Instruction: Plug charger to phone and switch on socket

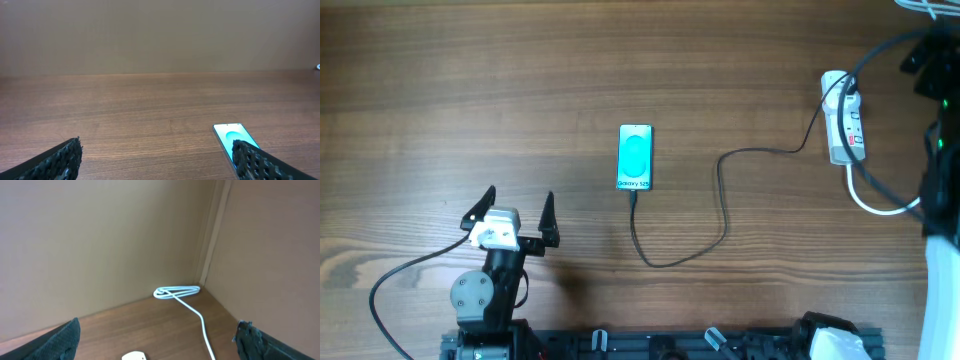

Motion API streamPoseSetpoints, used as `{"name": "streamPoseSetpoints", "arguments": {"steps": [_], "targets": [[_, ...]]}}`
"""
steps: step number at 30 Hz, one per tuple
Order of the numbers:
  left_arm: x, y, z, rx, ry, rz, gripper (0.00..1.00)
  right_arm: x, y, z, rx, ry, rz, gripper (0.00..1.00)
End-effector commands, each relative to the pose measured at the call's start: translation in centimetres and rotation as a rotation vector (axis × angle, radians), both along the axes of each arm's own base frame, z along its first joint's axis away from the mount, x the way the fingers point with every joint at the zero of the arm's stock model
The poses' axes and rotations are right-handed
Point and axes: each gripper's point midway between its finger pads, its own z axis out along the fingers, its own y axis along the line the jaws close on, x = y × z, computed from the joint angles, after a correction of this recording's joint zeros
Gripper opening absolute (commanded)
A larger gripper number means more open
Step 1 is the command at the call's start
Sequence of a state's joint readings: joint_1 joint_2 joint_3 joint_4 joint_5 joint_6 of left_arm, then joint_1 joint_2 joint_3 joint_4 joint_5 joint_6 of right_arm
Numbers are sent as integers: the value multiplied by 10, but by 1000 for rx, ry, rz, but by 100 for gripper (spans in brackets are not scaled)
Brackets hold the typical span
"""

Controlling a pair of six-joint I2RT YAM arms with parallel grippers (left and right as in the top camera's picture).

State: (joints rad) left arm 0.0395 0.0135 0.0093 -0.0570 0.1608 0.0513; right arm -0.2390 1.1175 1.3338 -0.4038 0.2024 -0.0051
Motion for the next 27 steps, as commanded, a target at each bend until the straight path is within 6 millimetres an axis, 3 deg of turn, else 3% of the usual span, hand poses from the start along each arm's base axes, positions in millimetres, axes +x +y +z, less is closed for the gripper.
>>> {"name": "streamPoseSetpoints", "arguments": {"steps": [1, 4, 9, 12, 13, 14, 18, 21, 25, 27], "targets": [[0, 1, -1, 20, -2, 7, 100, -28, 10, 11, 5, -18, 17, 100], [0, 1, -1, 20, -2, 7, 100, -46, 14, 2, 17, 30, 17, 100], [0, 1, -1, 20, -2, 8, 100, -63, 34, -43, 52, 191, 67, 100], [0, 1, -1, 20, -2, 8, 100, -65, 52, -103, 70, 307, 124, 100], [0, 1, -1, 20, -2, 7, 100, -67, 52, -128, 79, 362, 123, 100], [0, 1, -1, 20, -2, 8, 100, -72, 53, -168, 97, 451, 123, 100], [0, 1, -1, 20, -2, 7, 100, -97, 70, -262, 111, 667, 170, 100], [0, 1, -1, 20, -2, 7, 100, -121, 81, -302, 108, 734, 204, 100], [0, 1, -1, 20, -2, 7, 100, -138, 79, -326, 99, 761, 193, 100], [0, 1, -1, 20, -2, 8, 100, -134, 78, -328, 91, 729, 186, 100]]}}
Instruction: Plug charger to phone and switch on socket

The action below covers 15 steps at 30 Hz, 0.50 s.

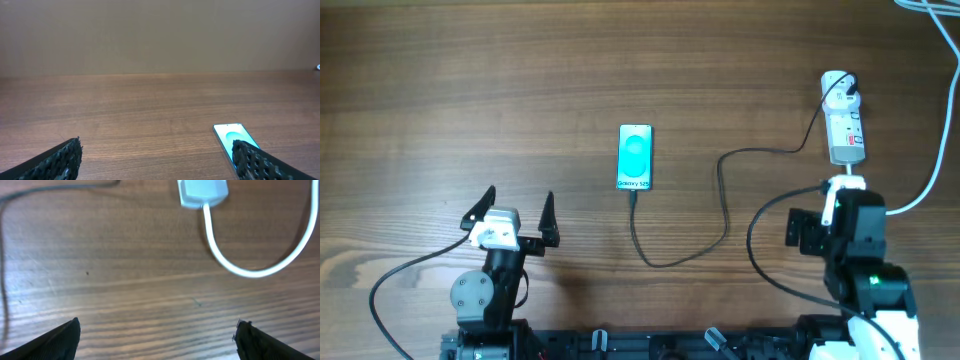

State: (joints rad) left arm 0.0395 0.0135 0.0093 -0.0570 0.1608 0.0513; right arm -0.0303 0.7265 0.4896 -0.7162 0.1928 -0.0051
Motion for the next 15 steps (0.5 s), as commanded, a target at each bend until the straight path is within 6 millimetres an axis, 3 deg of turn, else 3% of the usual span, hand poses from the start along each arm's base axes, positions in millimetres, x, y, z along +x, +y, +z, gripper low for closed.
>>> {"name": "streamPoseSetpoints", "arguments": {"steps": [1, 4, 7, 10, 15], "targets": [[0, 1, -1, 20, -2, 8, 100, 9, -2, 0, -11, -73, -8, 100], [0, 1, -1, 20, -2, 7, 100, 45, 21, 25, 86, -272, 88, 100], [0, 1, -1, 20, -2, 7, 100, 61, 46, 39, 152, -396, 230, 100], [0, 1, -1, 20, -2, 7, 100, 67, 57, 42, 157, -491, 305, 100], [0, 1, -1, 20, -2, 7, 100, 72, 58, 50, 132, -623, 330, 99]]}}
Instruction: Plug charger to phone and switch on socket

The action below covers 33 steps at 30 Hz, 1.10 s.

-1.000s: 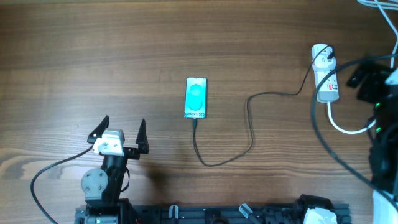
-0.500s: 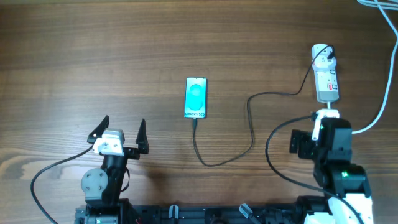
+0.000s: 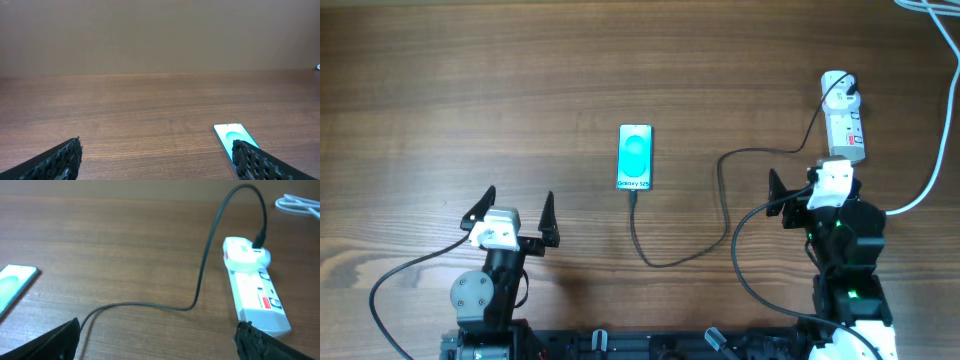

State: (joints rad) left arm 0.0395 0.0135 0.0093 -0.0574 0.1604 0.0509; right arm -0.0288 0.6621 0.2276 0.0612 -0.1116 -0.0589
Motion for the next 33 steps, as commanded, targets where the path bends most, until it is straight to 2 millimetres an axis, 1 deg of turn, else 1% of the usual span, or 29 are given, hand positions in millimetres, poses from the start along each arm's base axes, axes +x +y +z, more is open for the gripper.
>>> {"name": "streamPoseSetpoints", "arguments": {"steps": [1, 4, 7, 11, 13, 15, 21, 23, 29, 33], "targets": [[0, 1, -1, 20, -3, 7, 100, -2, 8, 3, -5, -53, 51, 100], [0, 1, -1, 20, -3, 7, 100, -11, 13, -12, 9, -41, 76, 100], [0, 1, -1, 20, -3, 7, 100, -18, 14, -28, 9, -30, 78, 100], [0, 1, -1, 20, -2, 7, 100, -20, 13, -27, 4, -103, 75, 100], [0, 1, -1, 20, -2, 7, 100, -20, 13, -19, 2, -135, 75, 100], [0, 1, -1, 20, -3, 7, 100, -21, 14, -17, 2, -142, 76, 100], [0, 1, -1, 20, -2, 7, 100, -31, 16, -36, 11, -60, 87, 99], [0, 1, -1, 20, -3, 7, 100, -35, 18, -37, 16, -53, 96, 100], [0, 1, -1, 20, -2, 7, 100, -36, 18, 3, 7, -225, 100, 100], [0, 1, -1, 20, -2, 7, 100, -39, 18, 22, -1, -310, 97, 100]]}}
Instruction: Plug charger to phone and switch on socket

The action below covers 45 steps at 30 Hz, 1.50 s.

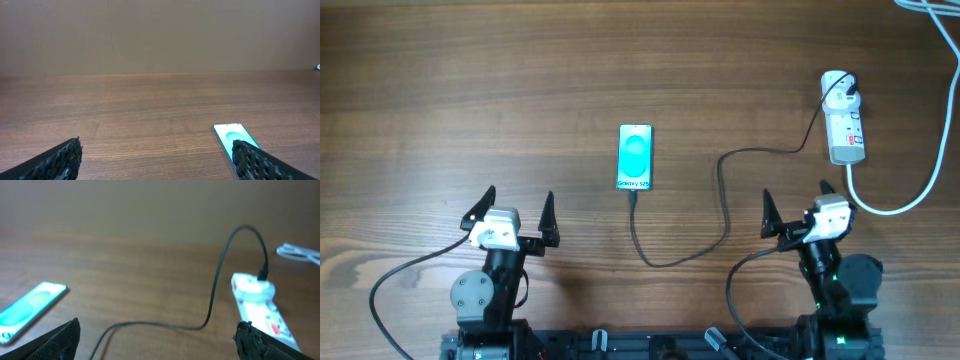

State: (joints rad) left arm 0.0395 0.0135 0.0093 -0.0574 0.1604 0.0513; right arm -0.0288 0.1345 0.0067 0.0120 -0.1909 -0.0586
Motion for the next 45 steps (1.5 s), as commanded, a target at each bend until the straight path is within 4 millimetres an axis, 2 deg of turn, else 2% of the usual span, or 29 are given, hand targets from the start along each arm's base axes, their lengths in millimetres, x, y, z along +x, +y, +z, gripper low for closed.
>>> {"name": "streamPoseSetpoints", "arguments": {"steps": [1, 4, 45], "targets": [[0, 1, -1, 20, -2, 7, 100, -3, 3, 16, -13, -72, 18, 100], [0, 1, -1, 20, -2, 7, 100, -7, 3, 30, -16, -136, 17, 100], [0, 1, -2, 20, 2, 7, 100, -8, 9, 30, -15, -134, 38, 100]]}}
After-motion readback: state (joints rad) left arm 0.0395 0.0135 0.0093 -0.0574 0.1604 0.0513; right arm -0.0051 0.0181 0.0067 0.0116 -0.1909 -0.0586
